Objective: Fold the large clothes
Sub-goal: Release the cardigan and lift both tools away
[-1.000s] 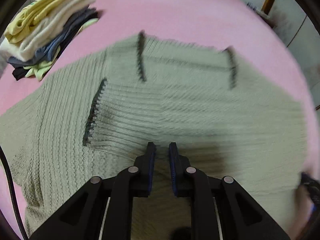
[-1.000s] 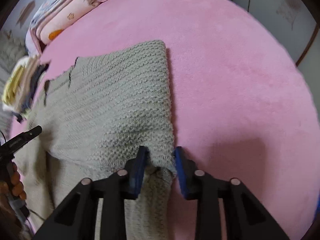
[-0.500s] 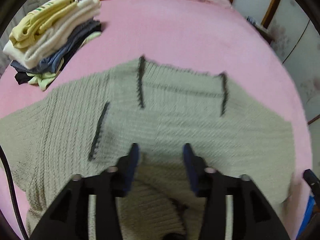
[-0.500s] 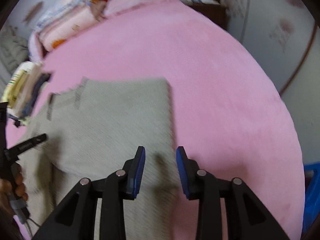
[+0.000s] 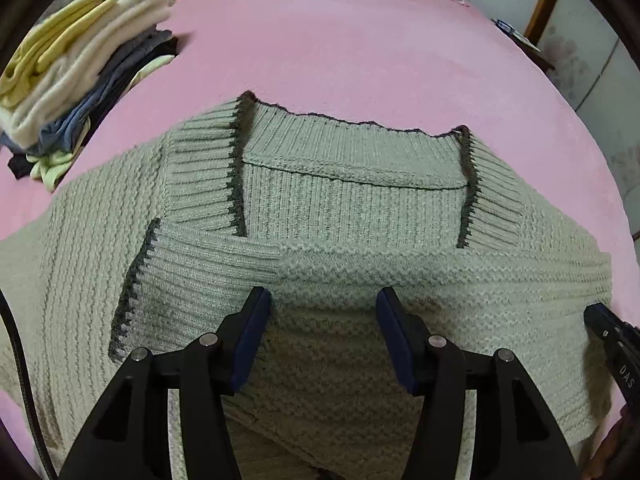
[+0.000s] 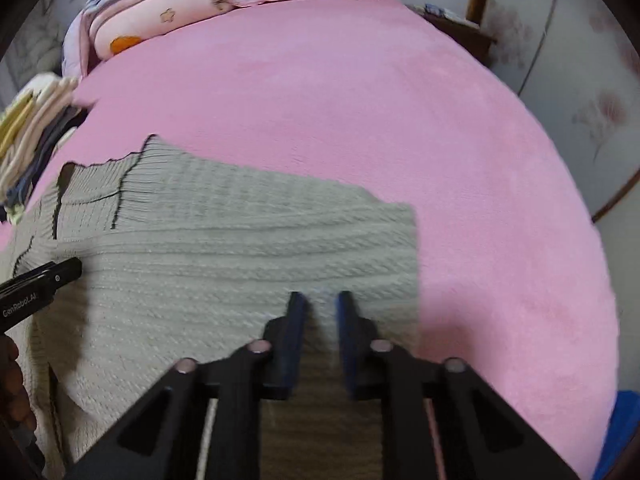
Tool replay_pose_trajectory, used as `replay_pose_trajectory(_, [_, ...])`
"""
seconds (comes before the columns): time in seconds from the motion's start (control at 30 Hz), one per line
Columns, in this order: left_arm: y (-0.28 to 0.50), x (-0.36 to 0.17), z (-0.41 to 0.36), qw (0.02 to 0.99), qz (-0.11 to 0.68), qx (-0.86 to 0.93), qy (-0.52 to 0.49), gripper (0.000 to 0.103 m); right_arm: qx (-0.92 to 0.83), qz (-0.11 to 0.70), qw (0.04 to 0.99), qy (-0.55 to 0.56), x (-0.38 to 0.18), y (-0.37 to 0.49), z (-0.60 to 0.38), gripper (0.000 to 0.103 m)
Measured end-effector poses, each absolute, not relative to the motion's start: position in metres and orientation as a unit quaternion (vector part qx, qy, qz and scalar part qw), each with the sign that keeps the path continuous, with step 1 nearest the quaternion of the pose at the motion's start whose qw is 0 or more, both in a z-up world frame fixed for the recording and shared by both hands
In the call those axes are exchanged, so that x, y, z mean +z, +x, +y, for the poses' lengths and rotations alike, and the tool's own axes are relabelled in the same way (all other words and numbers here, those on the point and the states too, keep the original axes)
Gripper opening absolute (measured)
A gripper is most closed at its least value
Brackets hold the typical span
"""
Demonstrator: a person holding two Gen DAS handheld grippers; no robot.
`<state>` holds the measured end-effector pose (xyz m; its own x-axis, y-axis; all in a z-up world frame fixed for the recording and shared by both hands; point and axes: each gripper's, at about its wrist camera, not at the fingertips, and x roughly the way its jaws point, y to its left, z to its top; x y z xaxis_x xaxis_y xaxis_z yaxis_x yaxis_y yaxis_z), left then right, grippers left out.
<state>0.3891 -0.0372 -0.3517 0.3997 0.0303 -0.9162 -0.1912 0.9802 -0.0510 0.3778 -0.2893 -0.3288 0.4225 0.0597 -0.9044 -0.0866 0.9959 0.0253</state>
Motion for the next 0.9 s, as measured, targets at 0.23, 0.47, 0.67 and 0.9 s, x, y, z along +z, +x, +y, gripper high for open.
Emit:
replay_pose_trajectory(0.23, [0.377,-0.315,-0.030,0.825,0.553,0.065,-0.093,0.066,0.046,0.547,0.835,0.035,-0.296,0.357,-0.295,0.017])
replay_pose_trajectory(0.47, [0.346,-0.248,-0.035,0.839,0.536,0.038,-0.089,0.081,0.051,0.542,0.833,0.101,-0.243,0.325,-0.288,0.019])
replay_pose_trajectory(0.67, [0.316,-0.189,-0.031,0.844,0.525,0.014,-0.107,0.087,0.047,0.522,0.839,0.144,-0.190,0.290,-0.286,0.033])
replay_pose_trajectory(0.9, [0.273,-0.133,-0.022,0.858,0.501,-0.013,-0.111,0.088,0.038,0.490,0.857,0.154,-0.132,0.253,-0.278,0.036])
